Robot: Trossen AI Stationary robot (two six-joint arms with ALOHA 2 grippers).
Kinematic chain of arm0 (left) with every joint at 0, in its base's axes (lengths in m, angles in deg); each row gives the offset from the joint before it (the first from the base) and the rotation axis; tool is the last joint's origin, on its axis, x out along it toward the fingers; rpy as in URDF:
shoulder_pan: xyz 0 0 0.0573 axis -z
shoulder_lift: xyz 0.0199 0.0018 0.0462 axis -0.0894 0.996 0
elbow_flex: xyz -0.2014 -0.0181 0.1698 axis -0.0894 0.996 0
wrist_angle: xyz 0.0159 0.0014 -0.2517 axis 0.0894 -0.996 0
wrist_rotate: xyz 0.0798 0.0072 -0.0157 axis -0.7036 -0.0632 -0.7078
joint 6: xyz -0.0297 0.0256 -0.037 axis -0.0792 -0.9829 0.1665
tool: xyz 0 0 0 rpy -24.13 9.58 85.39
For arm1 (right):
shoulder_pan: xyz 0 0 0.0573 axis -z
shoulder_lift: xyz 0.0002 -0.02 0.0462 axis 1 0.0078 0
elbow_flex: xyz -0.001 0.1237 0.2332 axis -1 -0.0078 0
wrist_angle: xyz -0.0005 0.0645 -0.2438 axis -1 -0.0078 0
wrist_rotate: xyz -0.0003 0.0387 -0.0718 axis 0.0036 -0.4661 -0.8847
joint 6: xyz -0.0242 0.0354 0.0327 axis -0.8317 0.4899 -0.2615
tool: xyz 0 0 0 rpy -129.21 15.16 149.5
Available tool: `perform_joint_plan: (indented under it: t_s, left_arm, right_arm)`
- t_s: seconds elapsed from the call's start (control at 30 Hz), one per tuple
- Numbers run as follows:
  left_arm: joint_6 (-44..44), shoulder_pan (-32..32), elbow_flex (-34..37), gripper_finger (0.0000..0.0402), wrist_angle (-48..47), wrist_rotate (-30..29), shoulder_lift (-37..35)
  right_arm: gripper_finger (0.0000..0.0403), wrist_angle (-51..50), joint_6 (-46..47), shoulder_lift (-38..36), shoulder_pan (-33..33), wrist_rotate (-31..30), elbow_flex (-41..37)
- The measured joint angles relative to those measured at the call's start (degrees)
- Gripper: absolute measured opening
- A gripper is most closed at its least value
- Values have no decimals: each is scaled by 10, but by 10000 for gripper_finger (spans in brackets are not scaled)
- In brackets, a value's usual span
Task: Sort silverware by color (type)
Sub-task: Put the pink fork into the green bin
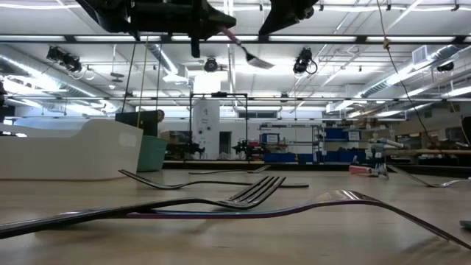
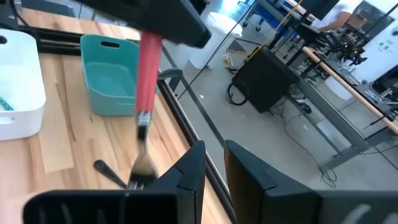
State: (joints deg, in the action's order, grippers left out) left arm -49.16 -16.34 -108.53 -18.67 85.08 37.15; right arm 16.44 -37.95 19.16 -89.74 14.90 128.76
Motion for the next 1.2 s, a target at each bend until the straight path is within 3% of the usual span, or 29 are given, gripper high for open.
perform_joint_plan:
  t_s: [0.2,0.3,0.53,0.67,0.77,1.03,1.2]
  left_arm:
    - [-90,-22,0,22,-123,6,-63]
    - [-142,-32,0,22,-198,-18,-98]
    - [-239,-51,0,25,-384,-181,-159]
    - [-287,-59,0,25,-446,-296,-176]
    - [-316,-68,0,22,-506,-350,-177]
    - [-333,-110,0,34,-636,-410,-176]
    - [-301,-144,0,23,-674,-403,-173]
  right_arm:
    - [69,-6,3,0,0,0,0]
    - [69,-12,18,0,0,1,0]
    - [69,-57,44,0,0,1,0]
    - [69,-78,73,0,0,1,0]
    - [69,-85,80,0,0,2,0]
    - [69,-86,81,0,0,5,0]
    - [69,-86,82,0,0,5,0]
